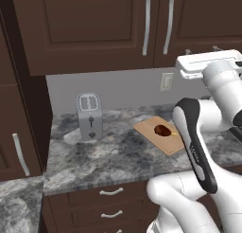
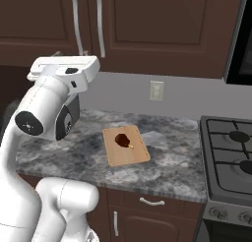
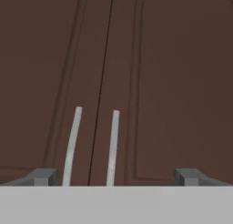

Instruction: Open the cabinet, retrieve the rolling pin, and place it next to the meat on the cutting board to prepare for tenderizing.

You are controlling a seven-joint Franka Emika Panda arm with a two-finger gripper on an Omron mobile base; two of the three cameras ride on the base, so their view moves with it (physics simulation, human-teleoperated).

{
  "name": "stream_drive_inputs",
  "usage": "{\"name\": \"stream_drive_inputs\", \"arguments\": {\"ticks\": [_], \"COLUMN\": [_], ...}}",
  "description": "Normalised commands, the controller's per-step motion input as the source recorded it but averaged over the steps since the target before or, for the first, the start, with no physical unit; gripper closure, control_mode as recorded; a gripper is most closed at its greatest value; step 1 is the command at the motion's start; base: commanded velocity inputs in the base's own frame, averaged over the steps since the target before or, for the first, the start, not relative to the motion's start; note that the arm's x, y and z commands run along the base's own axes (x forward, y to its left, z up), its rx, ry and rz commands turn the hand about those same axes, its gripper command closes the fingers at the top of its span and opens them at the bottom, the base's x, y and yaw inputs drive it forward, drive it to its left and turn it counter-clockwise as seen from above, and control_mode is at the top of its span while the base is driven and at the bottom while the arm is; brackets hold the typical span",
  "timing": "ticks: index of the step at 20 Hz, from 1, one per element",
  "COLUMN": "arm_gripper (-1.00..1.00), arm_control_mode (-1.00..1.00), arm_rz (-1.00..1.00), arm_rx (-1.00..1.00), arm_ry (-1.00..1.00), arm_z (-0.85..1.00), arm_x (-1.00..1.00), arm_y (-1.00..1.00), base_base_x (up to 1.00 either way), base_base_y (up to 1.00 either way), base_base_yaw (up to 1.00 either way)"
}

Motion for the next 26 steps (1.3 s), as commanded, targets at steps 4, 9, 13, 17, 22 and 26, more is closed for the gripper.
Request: {"name": "stream_drive_inputs", "arguments": {"ticks": [4,9,13,17,22,26], "arm_gripper": [-1.0,-1.0,-1.0,-1.0,-1.0,-1.0], "arm_control_mode": [-1.0,-1.0,-1.0,-1.0,-1.0,-1.0], "arm_rz": [-0.01,0.0,0.0,0.0,0.0,0.0], "arm_rx": [0.0,0.0,0.0,0.0,0.0,0.01], "arm_ry": [-0.03,0.0,0.0,0.0,0.01,0.05], "arm_z": [-0.01,0.0,0.0,0.0,0.0,0.0], "arm_x": [0.58,0.54,0.3,0.32,0.63,0.72], "arm_y": [-0.18,0.0,0.01,0.01,0.0,0.0], "base_base_x": [0.0,0.0,0.0,0.0,0.0,0.0], "base_base_y": [0.0,0.0,0.0,0.0,0.0,0.0], "base_base_yaw": [0.0,0.0,0.0,0.0,0.0,0.0]}}
